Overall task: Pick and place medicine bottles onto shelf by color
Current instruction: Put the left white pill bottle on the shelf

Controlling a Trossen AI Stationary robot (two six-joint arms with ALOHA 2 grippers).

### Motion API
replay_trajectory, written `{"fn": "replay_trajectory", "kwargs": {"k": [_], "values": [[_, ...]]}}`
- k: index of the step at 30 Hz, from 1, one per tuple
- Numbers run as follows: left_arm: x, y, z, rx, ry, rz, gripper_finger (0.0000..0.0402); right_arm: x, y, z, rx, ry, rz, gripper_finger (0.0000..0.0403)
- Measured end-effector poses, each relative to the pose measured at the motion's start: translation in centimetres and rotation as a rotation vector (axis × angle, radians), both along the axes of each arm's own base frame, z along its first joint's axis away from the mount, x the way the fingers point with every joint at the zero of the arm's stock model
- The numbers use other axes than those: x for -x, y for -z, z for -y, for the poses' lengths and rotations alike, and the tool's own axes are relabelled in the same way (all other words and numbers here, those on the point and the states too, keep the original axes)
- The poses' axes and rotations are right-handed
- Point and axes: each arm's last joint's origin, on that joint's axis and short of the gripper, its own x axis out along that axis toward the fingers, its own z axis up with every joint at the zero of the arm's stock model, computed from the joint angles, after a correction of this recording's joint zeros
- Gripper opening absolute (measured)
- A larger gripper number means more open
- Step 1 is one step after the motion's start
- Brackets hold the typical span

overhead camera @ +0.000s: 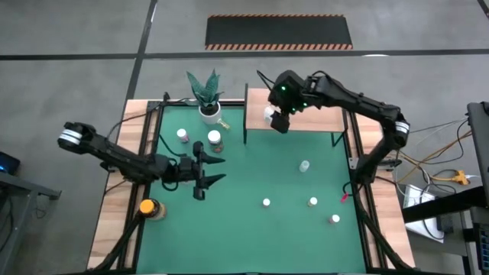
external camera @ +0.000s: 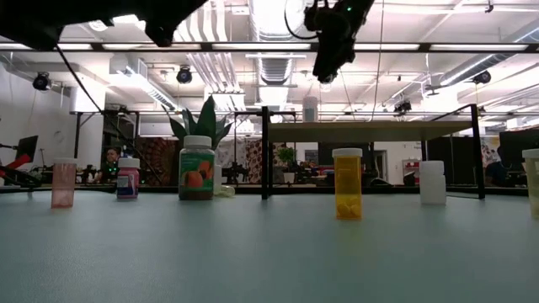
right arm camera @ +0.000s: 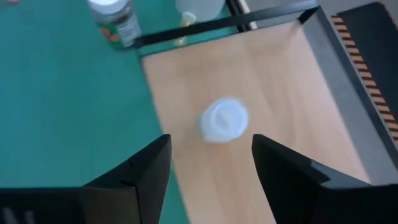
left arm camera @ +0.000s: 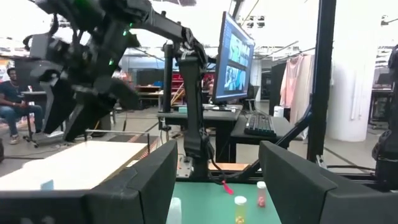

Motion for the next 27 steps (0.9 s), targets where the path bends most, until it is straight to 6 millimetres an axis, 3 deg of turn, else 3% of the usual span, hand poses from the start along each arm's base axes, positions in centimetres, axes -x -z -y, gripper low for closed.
{"fn": "replay_trajectory", "kwargs": {"k": [5, 12, 20, 27], "values": [[-1.6, 0.9, 0.5, 0.006, 0.0, 0.023, 0.021, 1.4, 0.4, -2.7, -0.007, -0.023, 0.053, 0.0203], [-2.4, 1.6, 0.7, 0.0, 0.001, 0.001, 0.021, 3.9, 1.0, -5.9, -0.005, -0.041, 0.204, 0.019], [-2.2, 1.2, 0.6, 0.0, -0.001, 0.017, 0.021, 6.2, 1.4, -6.9, -0.005, -0.028, 0.286, 0.0175], [-2.2, 1.2, 0.6, -0.005, -0.004, 0.014, 0.021, 6.4, 2.0, -7.0, -0.013, -0.022, 0.274, 0.0162]]}}
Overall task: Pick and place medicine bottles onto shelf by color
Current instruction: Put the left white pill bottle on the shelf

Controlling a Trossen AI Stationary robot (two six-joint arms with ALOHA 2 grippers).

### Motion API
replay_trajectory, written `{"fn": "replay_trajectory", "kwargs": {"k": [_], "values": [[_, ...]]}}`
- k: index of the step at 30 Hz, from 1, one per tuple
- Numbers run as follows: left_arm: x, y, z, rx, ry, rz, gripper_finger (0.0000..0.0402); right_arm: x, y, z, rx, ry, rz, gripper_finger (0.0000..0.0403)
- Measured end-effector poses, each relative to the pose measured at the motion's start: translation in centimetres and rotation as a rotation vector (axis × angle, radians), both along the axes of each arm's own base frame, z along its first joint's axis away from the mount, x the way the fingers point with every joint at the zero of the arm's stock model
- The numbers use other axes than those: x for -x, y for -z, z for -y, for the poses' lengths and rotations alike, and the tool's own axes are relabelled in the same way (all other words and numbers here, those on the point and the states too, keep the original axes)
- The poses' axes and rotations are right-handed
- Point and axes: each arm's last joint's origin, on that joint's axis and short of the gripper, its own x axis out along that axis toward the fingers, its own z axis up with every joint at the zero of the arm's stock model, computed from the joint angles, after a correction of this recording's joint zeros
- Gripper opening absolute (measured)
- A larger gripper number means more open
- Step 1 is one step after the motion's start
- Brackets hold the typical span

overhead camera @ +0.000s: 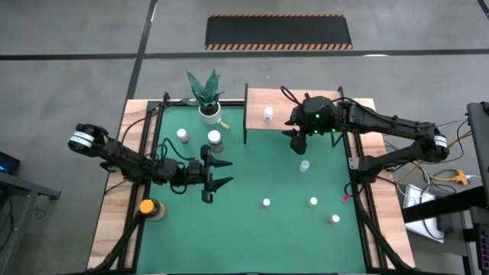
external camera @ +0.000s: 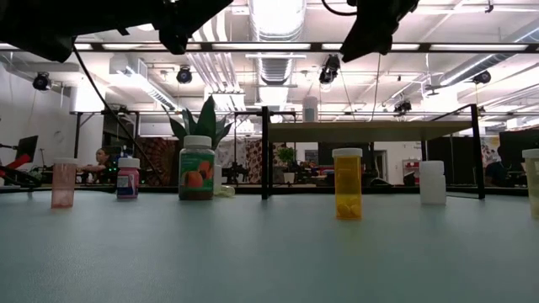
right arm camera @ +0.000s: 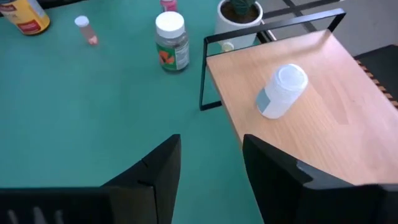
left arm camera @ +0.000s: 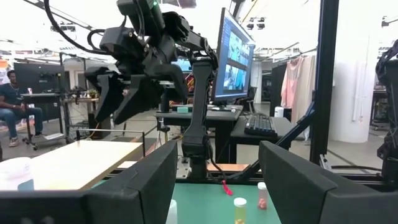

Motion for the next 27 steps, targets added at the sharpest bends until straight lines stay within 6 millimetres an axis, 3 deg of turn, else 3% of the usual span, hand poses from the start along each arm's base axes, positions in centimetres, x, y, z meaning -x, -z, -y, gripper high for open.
{"fn": "replay_trajectory", "kwargs": {"k": [12, 27], "values": [[0.0, 0.0, 0.0, -0.017, -0.007, -0.002, 0.021, -0.2, 4.0, 0.0, -0.04, 0.024, -0.047, 0.0135], [0.0, 0.0, 0.0, -0.016, -0.012, -0.003, 0.021, -0.1, 5.0, 0.0, -0.032, 0.015, -0.063, 0.0095]]}}
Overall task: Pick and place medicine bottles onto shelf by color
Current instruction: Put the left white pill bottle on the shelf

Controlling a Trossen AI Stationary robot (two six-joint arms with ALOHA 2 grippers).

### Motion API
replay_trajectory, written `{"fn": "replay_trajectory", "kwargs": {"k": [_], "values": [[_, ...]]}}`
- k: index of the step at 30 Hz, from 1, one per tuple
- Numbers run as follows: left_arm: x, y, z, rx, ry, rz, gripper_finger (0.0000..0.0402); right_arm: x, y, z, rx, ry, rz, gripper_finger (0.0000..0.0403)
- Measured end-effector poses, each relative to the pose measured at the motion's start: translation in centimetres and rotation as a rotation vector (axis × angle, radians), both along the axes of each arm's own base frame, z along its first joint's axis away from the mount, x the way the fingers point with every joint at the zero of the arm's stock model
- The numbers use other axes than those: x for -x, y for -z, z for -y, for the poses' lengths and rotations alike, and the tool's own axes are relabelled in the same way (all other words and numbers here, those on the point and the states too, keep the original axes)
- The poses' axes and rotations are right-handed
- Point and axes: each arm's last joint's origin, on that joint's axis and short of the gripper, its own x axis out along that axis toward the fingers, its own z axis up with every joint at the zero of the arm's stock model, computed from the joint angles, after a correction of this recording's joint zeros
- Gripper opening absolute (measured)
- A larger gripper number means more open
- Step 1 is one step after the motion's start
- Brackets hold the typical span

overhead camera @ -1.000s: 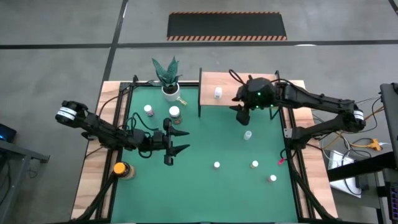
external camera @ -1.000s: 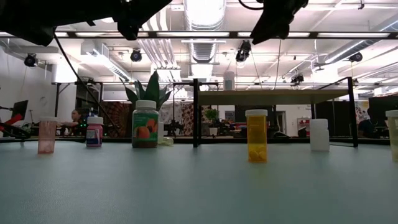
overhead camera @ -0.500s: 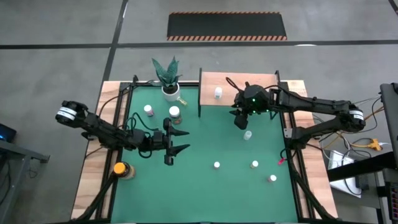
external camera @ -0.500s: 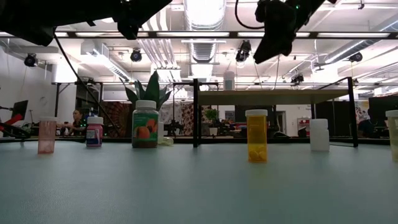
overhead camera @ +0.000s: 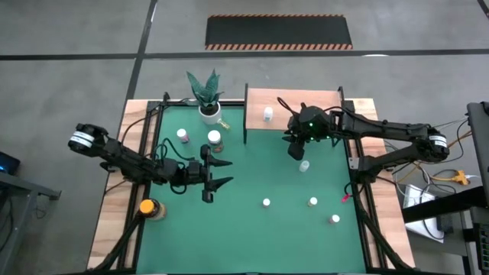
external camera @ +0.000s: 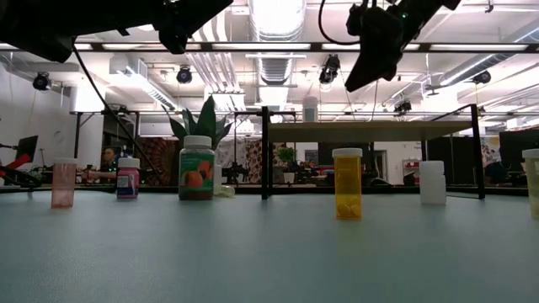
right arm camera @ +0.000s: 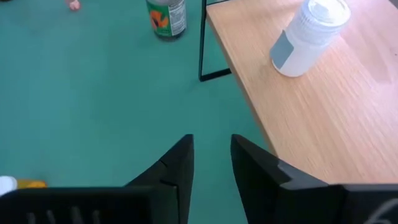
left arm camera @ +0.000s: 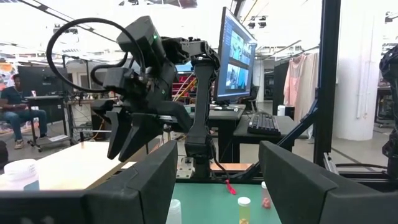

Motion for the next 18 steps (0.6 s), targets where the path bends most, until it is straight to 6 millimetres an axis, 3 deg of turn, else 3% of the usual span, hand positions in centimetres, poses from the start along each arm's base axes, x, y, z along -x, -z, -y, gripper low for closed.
{"fn": "replay_trajectory", "kwargs": {"k": [18], "values": [[0.0, 0.01, 0.0, 0.0, 0.0, 0.0, 0.021, -0.22, 0.11, 0.06, 0.041, -0.033, 0.022, 0.0057]]}}
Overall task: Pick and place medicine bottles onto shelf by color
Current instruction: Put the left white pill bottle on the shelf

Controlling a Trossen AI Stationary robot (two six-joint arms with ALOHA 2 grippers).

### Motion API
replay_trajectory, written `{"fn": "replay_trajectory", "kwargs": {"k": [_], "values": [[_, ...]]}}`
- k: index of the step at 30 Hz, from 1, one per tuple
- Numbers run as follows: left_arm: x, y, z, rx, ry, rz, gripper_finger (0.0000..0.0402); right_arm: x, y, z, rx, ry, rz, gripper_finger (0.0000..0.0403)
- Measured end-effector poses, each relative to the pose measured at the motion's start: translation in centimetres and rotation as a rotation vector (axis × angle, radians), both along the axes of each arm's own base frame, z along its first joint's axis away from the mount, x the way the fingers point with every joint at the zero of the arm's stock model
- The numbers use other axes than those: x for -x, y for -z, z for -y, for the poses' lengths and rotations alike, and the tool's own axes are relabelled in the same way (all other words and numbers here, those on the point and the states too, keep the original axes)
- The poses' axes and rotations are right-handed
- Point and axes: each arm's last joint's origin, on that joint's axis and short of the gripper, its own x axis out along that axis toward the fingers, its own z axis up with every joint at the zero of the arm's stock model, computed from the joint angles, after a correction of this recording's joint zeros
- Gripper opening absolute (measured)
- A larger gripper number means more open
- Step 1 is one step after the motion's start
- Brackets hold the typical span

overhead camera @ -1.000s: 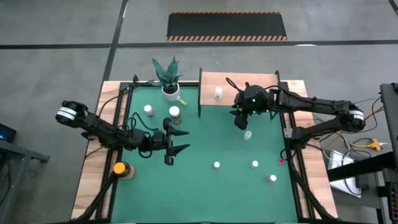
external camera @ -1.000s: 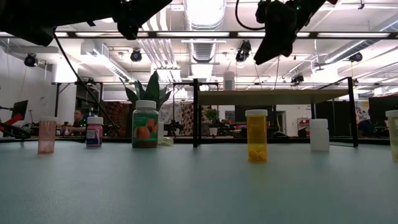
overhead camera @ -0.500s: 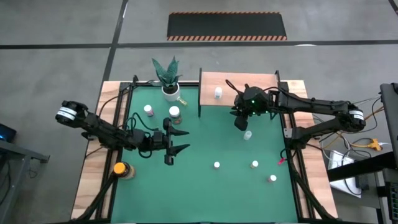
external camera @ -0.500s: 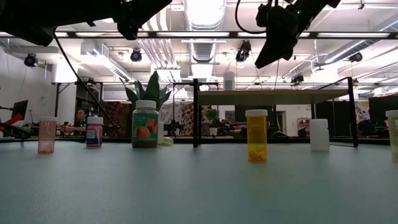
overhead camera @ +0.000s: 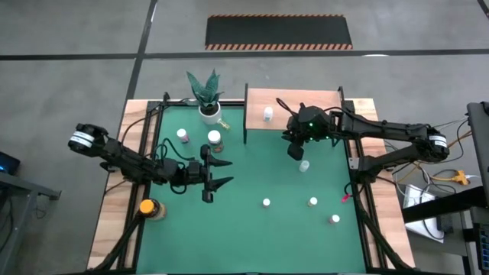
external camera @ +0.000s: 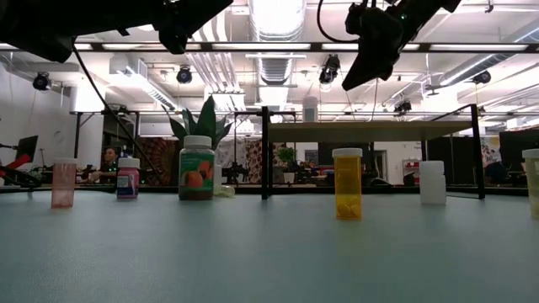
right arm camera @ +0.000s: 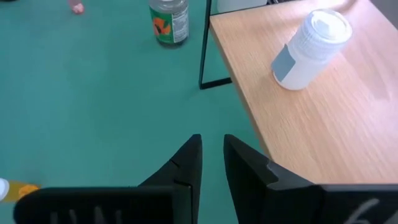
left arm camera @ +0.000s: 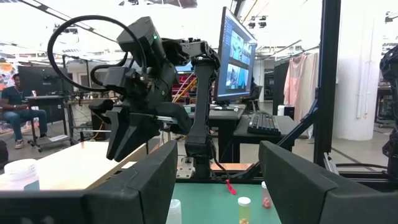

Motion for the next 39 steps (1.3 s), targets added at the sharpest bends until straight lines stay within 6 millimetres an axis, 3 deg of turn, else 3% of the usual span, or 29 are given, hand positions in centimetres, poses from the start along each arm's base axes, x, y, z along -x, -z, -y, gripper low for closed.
{"fn": "replay_trajectory", "kwargs": {"k": [39], "values": [[0.0, 0.01, -0.01, -0.005, -0.004, -0.001, 0.021, 0.05, 0.99, -0.01, 0.003, -0.005, -0.011, 0.0057]]}}
